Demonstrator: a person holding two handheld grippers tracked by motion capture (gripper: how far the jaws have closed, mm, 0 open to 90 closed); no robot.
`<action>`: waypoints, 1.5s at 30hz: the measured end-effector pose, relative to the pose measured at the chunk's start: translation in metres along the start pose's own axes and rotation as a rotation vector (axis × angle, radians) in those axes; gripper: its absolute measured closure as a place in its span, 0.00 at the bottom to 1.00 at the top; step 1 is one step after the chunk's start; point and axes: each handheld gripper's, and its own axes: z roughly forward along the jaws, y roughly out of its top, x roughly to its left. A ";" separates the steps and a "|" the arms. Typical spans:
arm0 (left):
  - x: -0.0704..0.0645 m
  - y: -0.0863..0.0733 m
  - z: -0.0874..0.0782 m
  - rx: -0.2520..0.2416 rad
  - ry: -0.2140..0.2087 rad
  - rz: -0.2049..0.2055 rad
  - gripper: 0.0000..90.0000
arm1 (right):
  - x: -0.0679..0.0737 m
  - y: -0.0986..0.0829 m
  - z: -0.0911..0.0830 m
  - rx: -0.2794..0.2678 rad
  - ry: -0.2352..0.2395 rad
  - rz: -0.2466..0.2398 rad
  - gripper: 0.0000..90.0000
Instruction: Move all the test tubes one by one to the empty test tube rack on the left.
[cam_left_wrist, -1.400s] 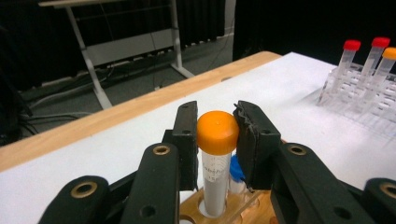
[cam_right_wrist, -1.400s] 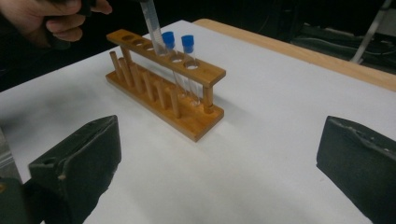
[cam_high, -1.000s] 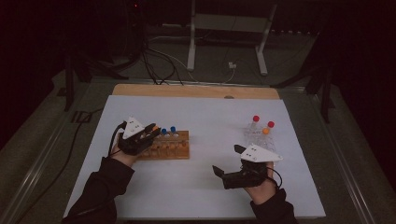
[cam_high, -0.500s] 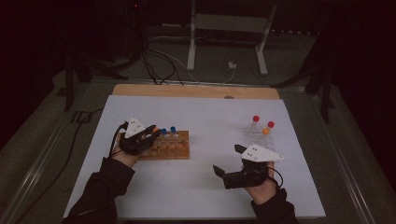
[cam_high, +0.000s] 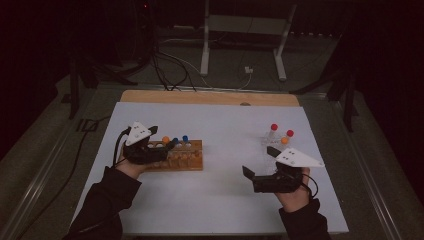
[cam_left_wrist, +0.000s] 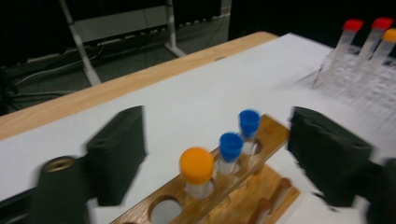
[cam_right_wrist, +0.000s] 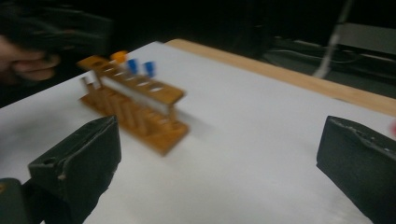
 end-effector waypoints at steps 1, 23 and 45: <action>-0.001 0.001 -0.001 -0.001 -0.021 0.006 0.18 | -0.004 0.000 -0.002 -0.004 -0.016 0.008 0.00; -0.025 0.017 -0.011 -0.018 -0.180 0.023 0.01 | -0.078 -0.032 -0.006 0.107 -0.299 0.133 0.27; -0.031 0.019 -0.011 -0.007 -0.206 0.042 0.01 | -0.112 -0.046 0.037 0.264 -0.354 0.189 0.72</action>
